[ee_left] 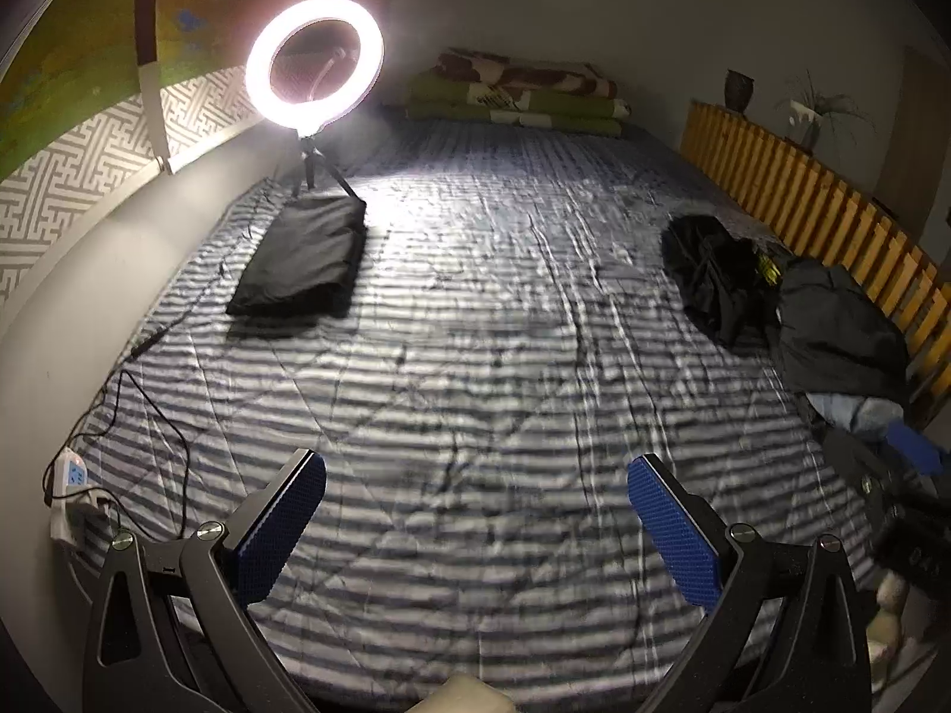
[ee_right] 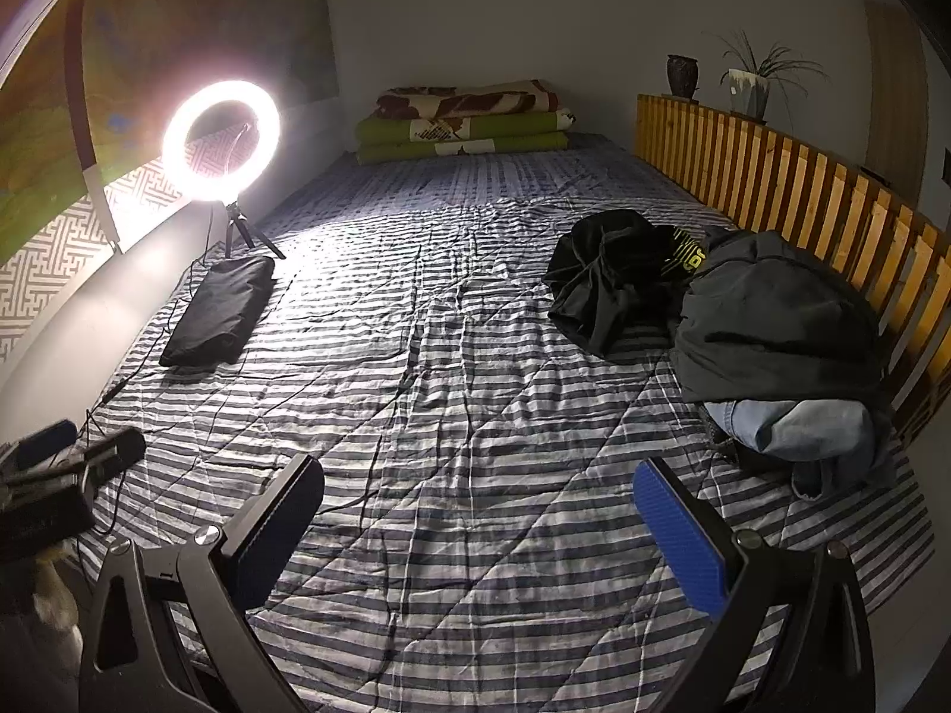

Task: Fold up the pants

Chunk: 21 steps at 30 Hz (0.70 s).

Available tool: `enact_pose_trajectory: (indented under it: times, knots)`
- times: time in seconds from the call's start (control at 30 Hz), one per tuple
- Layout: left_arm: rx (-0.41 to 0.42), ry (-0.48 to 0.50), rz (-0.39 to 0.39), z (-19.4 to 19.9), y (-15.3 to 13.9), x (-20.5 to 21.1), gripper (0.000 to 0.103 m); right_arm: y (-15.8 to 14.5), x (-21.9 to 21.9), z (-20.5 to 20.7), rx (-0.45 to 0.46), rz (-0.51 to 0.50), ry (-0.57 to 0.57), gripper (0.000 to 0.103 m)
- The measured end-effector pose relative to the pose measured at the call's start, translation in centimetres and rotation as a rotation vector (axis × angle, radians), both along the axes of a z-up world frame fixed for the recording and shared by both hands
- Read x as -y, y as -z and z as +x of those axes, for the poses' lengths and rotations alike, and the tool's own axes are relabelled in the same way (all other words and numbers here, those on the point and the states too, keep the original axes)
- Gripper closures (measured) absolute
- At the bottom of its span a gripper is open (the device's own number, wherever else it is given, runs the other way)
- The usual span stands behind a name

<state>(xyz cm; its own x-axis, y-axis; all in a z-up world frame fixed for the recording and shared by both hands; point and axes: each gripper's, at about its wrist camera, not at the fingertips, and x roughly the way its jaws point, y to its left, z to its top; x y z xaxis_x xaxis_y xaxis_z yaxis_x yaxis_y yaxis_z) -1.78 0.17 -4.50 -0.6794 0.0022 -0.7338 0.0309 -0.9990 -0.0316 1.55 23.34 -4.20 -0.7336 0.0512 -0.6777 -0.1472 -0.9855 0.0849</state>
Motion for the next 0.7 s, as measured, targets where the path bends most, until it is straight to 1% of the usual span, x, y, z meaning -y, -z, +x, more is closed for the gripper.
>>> enact_pose_trajectory:
  times: [0.1, 0.23, 0.3, 0.4, 0.47, 0.57, 0.7]
  knots:
    - [0.029, -0.002, 0.016, 1.7, 0.7, -0.3, 0.0, 0.0, 0.1, 0.2, -0.002, 0.001, -0.006, 0.0]
    - [0.064, -0.003, 0.02, 4.4, 2.0, -1.3, 0.0, 0.0, 0.1, 0.3, 0.002, -0.006, -0.015, 0.0]
    - [0.096, -0.018, 0.033, 5.8, 2.8, -1.6, 0.0, -0.1, 0.2, 0.3, 0.002, -0.005, -0.019, 0.0]
    - [0.122, -0.052, 0.048, 7.6, 3.7, -1.5, 0.0, -0.1, 0.3, 0.5, 0.002, -0.004, -0.026, 0.0]
    - [0.124, -0.071, 0.075, 8.4, 3.7, -1.0, 0.0, 0.0, 0.3, 0.6, 0.005, -0.006, -0.027, 0.0]
    - [0.1, -0.105, 0.087, 9.0, 3.0, -0.4, 0.0, 0.0, 0.3, 0.6, 0.008, -0.002, -0.028, 0.0]
    - [0.097, -0.099, 0.092, 9.1, 1.8, -0.3, 0.0, -0.1, 0.0, 0.8, 0.002, -0.004, -0.021, 0.0]
